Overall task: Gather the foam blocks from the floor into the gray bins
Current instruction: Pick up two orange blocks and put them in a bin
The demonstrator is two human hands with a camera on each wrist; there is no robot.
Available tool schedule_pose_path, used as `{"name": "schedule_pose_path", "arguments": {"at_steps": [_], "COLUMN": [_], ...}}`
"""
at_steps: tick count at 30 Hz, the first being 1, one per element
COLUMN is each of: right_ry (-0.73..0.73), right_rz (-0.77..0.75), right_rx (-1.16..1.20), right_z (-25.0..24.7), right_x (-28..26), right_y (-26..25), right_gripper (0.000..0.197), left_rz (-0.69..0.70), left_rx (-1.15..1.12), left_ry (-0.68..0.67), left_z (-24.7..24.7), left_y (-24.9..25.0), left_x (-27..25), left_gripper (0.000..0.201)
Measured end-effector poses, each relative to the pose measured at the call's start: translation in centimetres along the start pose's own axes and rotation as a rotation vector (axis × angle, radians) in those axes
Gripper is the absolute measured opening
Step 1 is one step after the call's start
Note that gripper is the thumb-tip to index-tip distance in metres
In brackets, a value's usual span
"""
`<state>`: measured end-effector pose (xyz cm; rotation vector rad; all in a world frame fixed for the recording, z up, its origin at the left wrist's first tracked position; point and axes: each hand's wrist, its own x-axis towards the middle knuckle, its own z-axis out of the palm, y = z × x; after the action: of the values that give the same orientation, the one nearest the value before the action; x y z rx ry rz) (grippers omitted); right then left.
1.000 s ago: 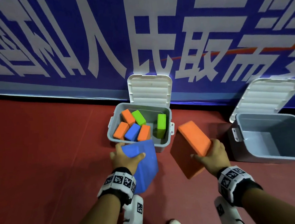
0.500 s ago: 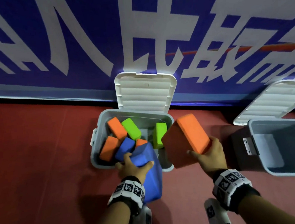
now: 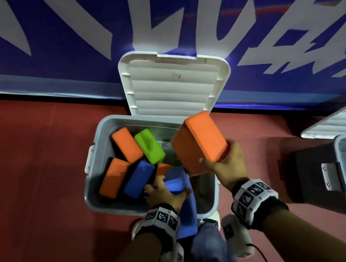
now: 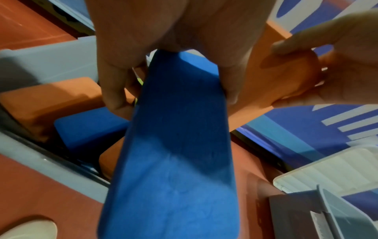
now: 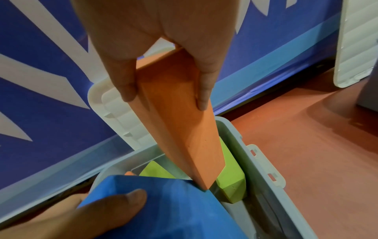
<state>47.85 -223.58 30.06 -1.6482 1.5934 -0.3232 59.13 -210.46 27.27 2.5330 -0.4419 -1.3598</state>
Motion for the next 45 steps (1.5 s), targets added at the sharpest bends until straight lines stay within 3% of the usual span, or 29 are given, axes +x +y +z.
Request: {"name": "schedule_pose_path", "arguments": {"at_steps": [4, 7, 12, 22, 26, 30, 35, 38, 41, 45], "right_ry": [-0.019, -0.019, -0.086, -0.003, -0.021, -0.066, -0.049, -0.079, -0.232, -0.224], "right_rz": [-0.055, -0.088, -0.015, 0.026, 0.009, 0.003, -0.02, 0.042, 0.144, 0.156], "right_rx": [0.012, 0.004, 0.034, 0.067, 0.062, 0.076, -0.013, -0.06, -0.102, -0.07], "right_z": [2.0, 3.3, 4.9, 5.7, 5.5, 5.3, 6.4, 6.9, 7.0, 6.1], "right_x": [2.7, 4.4, 5.6, 5.8, 6.1, 6.7, 7.2, 6.8, 6.5, 6.5], "right_y": [1.1, 2.1, 3.1, 3.1, 2.7, 2.4, 3.3, 4.0, 4.6, 5.1], "right_gripper": [0.085, 0.083, 0.086, 0.081, 0.082, 0.081, 0.082, 0.089, 0.098, 0.083], "left_rz": [0.076, 0.107, 0.129, 0.055, 0.077, 0.01, 0.066, 0.053, 0.013, -0.052], "left_rx": [-0.024, 0.018, 0.135, 0.125, 0.115, 0.148, 0.097, 0.243, 0.253, 0.233], "left_ry": [0.045, -0.013, -0.047, 0.005, -0.063, -0.106, -0.131, -0.147, -0.125, -0.097], "left_z": [1.9, 3.5, 5.3, -0.1, 0.0, 1.7, 3.1, 3.7, 3.8, 3.0], "left_y": [1.2, 2.3, 2.9, 1.6, 2.8, 4.5, 5.7, 4.2, 1.9, -0.1], "left_x": [2.0, 2.6, 1.7, 2.2, 1.6, 2.0, 2.8, 2.3, 2.3, 3.1], "left_gripper": [0.084, 0.085, 0.09, 0.08, 0.067, 0.075, 0.073, 0.085, 0.095, 0.097]}}
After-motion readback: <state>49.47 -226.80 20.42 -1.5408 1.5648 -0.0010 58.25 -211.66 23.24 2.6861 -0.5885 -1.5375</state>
